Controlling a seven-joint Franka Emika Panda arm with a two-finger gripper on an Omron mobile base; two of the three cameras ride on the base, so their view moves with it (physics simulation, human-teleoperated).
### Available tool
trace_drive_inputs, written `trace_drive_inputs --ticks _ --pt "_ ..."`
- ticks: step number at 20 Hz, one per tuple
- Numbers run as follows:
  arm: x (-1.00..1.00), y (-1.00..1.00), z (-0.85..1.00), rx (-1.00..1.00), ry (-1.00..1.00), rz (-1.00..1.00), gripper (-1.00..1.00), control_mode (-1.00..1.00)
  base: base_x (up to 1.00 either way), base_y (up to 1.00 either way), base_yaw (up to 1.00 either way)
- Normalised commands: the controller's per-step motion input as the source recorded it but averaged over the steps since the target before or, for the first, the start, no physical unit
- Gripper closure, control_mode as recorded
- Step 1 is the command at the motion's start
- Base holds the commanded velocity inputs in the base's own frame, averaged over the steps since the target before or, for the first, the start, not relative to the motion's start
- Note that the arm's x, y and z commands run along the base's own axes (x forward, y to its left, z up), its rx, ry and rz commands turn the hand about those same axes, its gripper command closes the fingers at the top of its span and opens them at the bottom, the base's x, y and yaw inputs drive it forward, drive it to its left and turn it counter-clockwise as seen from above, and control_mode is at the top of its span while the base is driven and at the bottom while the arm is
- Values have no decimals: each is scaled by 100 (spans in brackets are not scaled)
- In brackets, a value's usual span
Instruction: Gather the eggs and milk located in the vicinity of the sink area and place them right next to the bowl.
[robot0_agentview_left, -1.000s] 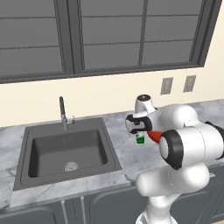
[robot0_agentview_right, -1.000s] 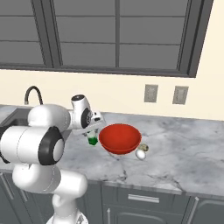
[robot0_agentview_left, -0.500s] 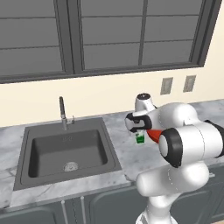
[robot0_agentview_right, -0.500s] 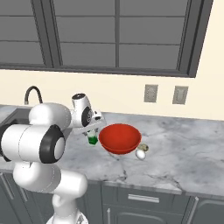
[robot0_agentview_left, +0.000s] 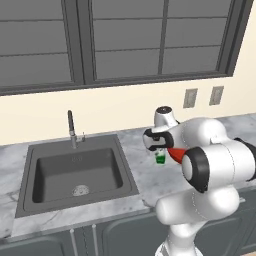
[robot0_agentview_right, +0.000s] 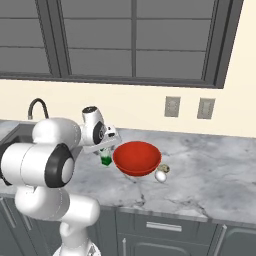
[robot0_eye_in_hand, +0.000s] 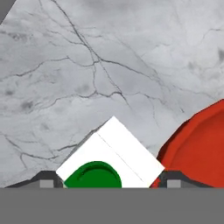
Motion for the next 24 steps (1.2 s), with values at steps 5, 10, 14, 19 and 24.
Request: trace_drive_inputs --ticks 5,10,14,19,24 --pt "-5 -6 9 0 0 0 -100 -100 0 0 0" --pt "-18 -8 38 0 0 0 -100 -100 0 0 0" --pt "-61 -6 32 0 -1 0 -100 -100 0 0 0" --pt "-90 -14 13 2 -5 -6 -100 -100 0 0 0" --pt "-75 -23 35 9 -13 -17 -100 -100 0 0 0"
